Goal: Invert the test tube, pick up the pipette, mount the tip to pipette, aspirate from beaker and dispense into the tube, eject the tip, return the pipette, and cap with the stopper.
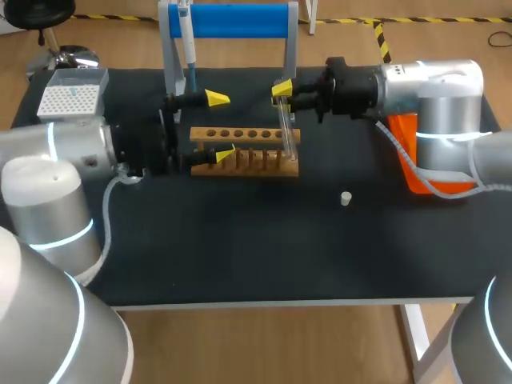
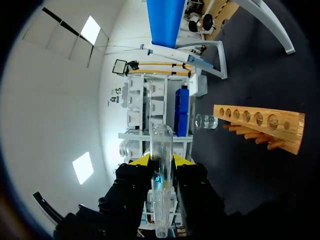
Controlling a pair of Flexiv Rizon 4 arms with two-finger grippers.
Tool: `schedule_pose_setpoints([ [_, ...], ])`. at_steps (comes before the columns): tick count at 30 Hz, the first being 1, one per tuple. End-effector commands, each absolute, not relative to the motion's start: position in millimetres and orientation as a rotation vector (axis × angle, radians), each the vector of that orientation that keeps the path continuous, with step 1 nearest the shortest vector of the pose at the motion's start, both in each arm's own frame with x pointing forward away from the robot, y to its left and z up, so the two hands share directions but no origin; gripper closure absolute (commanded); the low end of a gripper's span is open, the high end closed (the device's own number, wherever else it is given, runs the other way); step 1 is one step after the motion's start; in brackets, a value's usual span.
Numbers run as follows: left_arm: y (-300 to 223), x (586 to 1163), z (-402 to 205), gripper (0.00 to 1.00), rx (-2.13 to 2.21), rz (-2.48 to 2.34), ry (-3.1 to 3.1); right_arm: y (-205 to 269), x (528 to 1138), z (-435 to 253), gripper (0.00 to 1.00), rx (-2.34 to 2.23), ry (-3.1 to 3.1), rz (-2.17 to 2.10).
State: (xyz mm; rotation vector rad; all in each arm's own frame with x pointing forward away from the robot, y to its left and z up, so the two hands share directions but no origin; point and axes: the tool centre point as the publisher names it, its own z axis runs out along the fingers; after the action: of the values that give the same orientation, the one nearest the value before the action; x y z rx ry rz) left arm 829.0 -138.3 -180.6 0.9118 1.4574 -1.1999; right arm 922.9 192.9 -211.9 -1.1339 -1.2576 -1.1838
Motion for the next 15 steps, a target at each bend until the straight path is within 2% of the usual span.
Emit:
schedule_pose_setpoints([
  [1,-152.9,838.9,-184.7,0.0,1.026,-1.141,1.434,192.5,923.1,-211.2,1.0,-1.135,-1.26,-1.182],
  [15,-196.8,854.2,-199.2,0.0,1.077,-1.147,1.339,192.5,923.1,-211.2,1.0,-1.135,-1.26,-1.182],
])
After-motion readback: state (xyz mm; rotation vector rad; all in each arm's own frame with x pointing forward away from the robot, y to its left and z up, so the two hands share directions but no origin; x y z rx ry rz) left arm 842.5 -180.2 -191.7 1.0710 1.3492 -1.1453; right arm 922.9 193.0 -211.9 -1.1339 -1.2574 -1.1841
